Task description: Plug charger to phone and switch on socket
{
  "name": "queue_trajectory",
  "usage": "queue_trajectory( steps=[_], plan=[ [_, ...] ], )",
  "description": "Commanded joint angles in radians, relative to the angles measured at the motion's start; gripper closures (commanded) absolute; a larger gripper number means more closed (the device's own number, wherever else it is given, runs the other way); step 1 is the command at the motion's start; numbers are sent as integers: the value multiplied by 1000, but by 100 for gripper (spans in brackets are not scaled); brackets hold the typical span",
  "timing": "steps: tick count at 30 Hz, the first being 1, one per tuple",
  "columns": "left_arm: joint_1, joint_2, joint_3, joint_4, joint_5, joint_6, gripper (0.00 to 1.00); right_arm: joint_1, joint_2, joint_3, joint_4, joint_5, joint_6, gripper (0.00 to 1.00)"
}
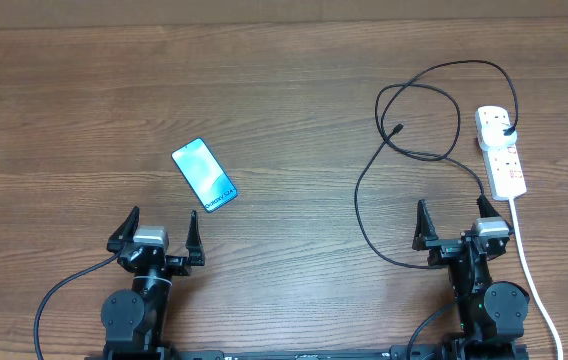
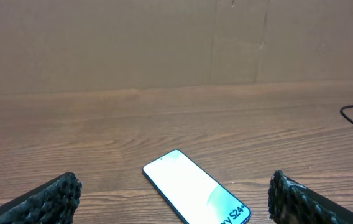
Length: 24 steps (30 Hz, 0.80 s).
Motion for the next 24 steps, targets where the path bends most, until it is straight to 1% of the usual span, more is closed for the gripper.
queue_trajectory(
  steps=[1, 18, 20, 24],
  plan=[
    [-2, -10, -4, -3, -10, 12, 0, -3, -5, -11, 3, -2, -2, 0],
    [-2, -10, -4, -2, -13, 13, 0, -3, -5, -11, 3, -2, -2, 0],
    [-2, -10, -4, 20, -36, 11, 0, -3, -5, -11, 3, -2, -2, 0],
    [-2, -10, -4, 144, 15, -39, 0, -3, -5, -11, 3, -2, -2, 0]
  ],
)
